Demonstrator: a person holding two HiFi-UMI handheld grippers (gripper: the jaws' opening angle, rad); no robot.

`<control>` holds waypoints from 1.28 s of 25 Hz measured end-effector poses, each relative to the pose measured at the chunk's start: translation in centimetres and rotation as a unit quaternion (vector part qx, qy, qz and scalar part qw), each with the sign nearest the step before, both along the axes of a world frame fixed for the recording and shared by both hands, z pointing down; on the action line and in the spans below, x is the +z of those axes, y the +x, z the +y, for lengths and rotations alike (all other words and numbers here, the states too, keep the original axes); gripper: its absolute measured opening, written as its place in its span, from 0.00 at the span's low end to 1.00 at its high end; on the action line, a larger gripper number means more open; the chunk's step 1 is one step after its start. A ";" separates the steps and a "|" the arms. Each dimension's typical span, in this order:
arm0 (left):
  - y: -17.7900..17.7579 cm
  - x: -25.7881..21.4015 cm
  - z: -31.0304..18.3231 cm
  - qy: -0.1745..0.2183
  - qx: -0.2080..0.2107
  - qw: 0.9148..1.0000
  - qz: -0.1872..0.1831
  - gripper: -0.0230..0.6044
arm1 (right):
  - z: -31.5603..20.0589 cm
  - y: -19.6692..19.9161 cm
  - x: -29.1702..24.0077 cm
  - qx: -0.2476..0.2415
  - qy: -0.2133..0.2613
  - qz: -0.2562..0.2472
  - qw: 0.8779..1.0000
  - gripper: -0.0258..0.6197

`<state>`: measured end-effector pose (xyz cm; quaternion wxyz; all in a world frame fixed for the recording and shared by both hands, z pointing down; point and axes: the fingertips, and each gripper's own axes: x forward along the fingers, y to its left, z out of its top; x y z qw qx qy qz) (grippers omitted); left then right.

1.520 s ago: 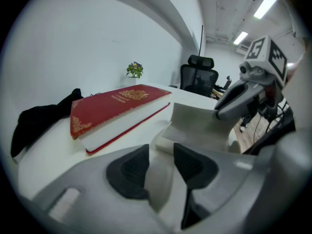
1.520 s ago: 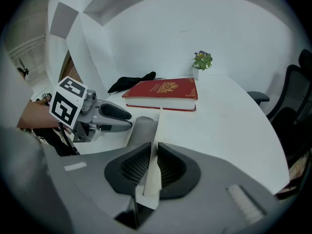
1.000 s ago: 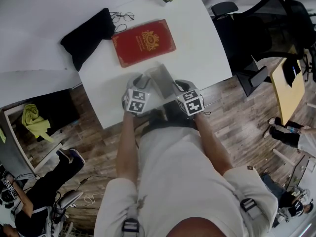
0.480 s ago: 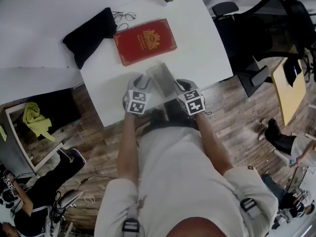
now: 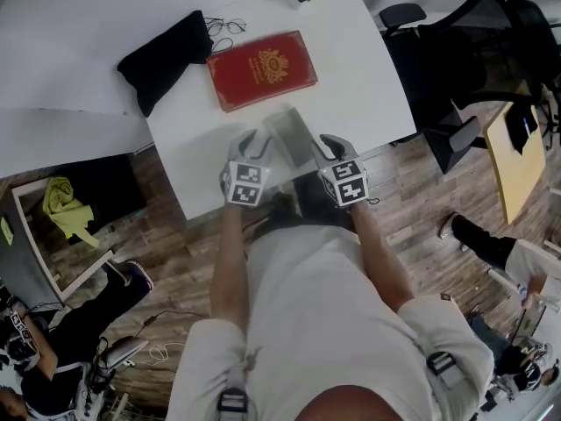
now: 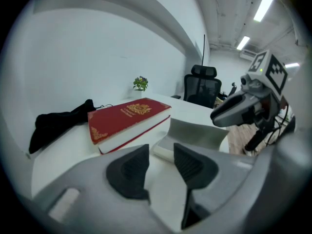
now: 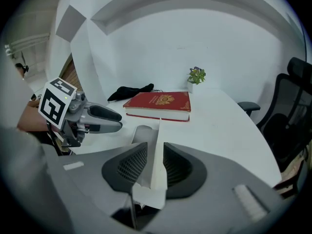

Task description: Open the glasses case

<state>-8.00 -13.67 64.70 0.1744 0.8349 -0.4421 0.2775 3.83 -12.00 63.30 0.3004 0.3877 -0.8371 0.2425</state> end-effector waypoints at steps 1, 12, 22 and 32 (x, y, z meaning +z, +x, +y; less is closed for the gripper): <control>0.0 -0.5 0.1 0.003 -0.002 1.000 0.002 0.29 | 0.0 0.0 -0.4 0.000 0.007 0.000 1.000 0.19; 0.2 -5.8 0.8 0.061 -0.018 0.998 0.024 0.29 | -0.2 -0.5 -4.9 -0.012 0.076 -0.007 0.997 0.23; 0.4 -8.9 2.5 0.092 -0.026 0.995 0.036 0.29 | 1.0 -0.5 -7.2 -0.034 0.112 0.027 0.993 0.23; 0.5 -10.2 3.9 0.107 -0.023 0.993 0.047 0.29 | 2.1 -0.4 -7.8 -0.029 0.117 0.024 0.992 0.23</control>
